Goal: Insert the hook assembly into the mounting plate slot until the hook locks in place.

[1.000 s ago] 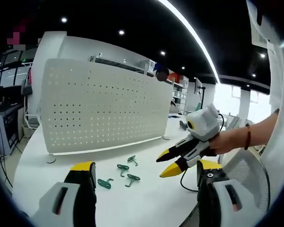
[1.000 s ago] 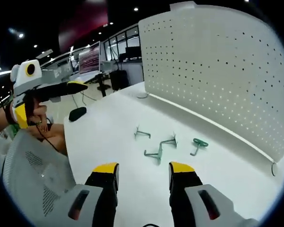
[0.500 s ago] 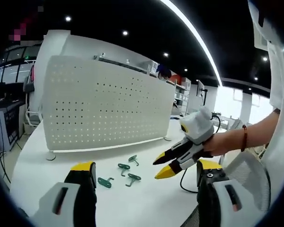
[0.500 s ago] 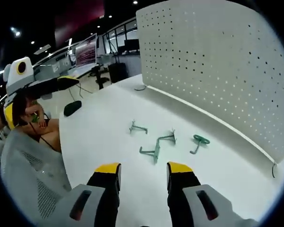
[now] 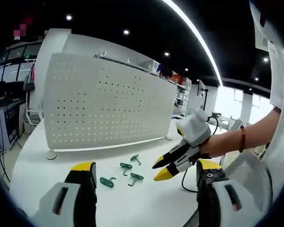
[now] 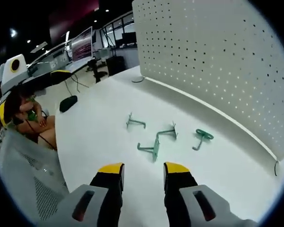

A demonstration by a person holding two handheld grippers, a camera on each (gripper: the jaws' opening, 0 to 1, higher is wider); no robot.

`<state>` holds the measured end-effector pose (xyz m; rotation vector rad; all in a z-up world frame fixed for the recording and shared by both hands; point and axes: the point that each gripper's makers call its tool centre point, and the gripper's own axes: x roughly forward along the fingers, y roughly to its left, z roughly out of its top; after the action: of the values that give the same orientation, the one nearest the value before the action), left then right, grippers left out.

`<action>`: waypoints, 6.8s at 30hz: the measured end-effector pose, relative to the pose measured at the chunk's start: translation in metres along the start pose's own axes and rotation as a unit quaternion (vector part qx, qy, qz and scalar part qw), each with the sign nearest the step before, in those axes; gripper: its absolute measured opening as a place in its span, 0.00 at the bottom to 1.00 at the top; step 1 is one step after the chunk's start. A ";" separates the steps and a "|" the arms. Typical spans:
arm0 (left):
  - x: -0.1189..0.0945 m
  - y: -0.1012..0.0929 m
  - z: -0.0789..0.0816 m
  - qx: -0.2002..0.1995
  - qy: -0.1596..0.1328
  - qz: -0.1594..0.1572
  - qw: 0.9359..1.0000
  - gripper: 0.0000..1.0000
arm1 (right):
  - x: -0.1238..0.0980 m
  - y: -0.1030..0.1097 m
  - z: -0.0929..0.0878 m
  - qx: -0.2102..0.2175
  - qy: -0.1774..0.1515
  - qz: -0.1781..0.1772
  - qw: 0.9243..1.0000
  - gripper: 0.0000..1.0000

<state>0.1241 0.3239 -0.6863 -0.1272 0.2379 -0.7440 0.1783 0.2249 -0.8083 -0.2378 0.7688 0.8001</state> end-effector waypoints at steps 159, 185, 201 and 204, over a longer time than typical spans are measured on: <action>0.014 -0.064 0.034 -0.075 -0.027 -0.039 0.996 0.77 | -0.101 0.021 0.078 -0.011 -0.244 -0.046 0.969 0.02; 0.016 -0.075 0.048 -0.148 -0.063 -0.058 0.985 0.56 | -0.121 0.052 0.102 -0.024 -0.319 -0.011 0.947 0.02; 0.018 -0.080 0.057 -0.150 -0.081 -0.072 0.983 0.34 | -0.131 0.068 0.111 -0.027 -0.347 0.017 0.937 0.02; 0.018 -0.081 0.058 -0.149 -0.083 -0.076 0.982 0.30 | -0.133 0.073 0.112 -0.032 -0.352 0.023 0.935 0.02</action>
<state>0.0986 0.2543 -0.6173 -0.4943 0.1813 -0.8409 0.1255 0.2530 -0.6298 0.0191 0.0700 0.8788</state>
